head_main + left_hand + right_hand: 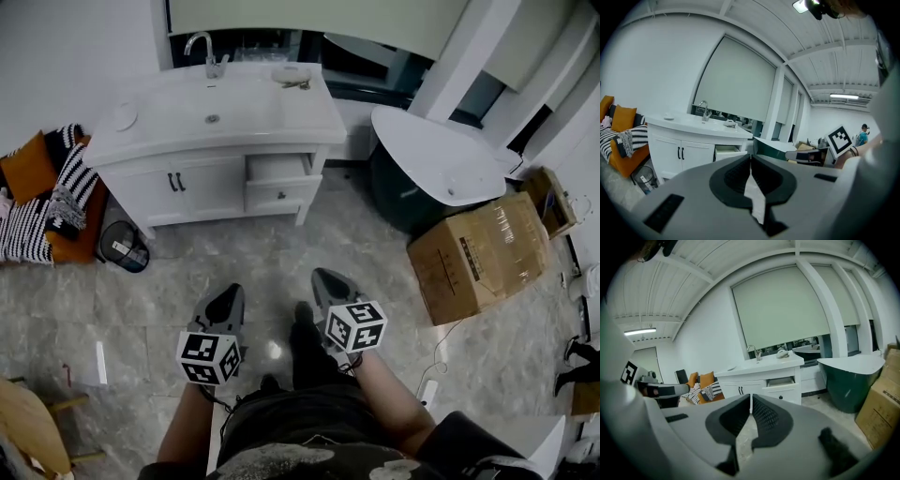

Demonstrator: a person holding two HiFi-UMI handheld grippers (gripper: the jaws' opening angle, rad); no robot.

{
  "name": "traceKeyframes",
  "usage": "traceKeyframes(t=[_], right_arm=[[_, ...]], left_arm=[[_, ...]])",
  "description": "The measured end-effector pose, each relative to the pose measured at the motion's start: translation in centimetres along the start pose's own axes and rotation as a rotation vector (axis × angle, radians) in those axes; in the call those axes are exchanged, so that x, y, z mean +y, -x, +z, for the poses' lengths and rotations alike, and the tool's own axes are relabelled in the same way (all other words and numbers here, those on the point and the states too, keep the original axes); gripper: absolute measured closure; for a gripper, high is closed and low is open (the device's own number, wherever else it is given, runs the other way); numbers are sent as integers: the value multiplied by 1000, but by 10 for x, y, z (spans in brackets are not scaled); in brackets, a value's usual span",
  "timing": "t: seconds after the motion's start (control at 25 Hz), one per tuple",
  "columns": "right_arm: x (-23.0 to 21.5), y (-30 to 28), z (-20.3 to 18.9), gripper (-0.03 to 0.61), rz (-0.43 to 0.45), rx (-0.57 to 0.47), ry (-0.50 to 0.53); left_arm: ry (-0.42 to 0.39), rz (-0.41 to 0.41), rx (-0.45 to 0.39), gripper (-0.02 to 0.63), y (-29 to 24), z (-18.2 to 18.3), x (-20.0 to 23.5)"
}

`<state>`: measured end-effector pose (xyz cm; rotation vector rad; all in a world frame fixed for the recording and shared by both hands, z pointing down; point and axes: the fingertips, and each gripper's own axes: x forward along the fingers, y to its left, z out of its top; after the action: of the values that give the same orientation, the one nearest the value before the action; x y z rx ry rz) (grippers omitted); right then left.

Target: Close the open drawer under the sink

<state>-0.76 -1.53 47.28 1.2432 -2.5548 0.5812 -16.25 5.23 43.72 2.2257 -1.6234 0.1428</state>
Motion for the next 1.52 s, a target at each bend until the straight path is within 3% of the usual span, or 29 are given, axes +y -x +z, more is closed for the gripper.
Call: traceKeyframes(t=[0.36, 0.84, 1.2, 1.32, 1.44, 1.52], right_arm=[[-62, -92, 16, 548, 10, 13, 18], [-166, -221, 29, 547, -41, 85, 9], [-200, -301, -6, 545, -8, 197, 21], [-204, -325, -20, 543, 8, 230, 38], [-205, -351, -40, 459, 20, 271, 32], [-205, -369, -51, 435, 21, 284, 64]], left_arm=[[32, 81, 13, 594, -72, 13, 34], [100, 187, 113, 594, -210, 9, 84], [177, 254, 180, 594, -283, -19, 110], [165, 265, 199, 594, -300, -31, 117], [172, 281, 215, 594, -316, -46, 132], [190, 288, 217, 594, -325, -57, 145]])
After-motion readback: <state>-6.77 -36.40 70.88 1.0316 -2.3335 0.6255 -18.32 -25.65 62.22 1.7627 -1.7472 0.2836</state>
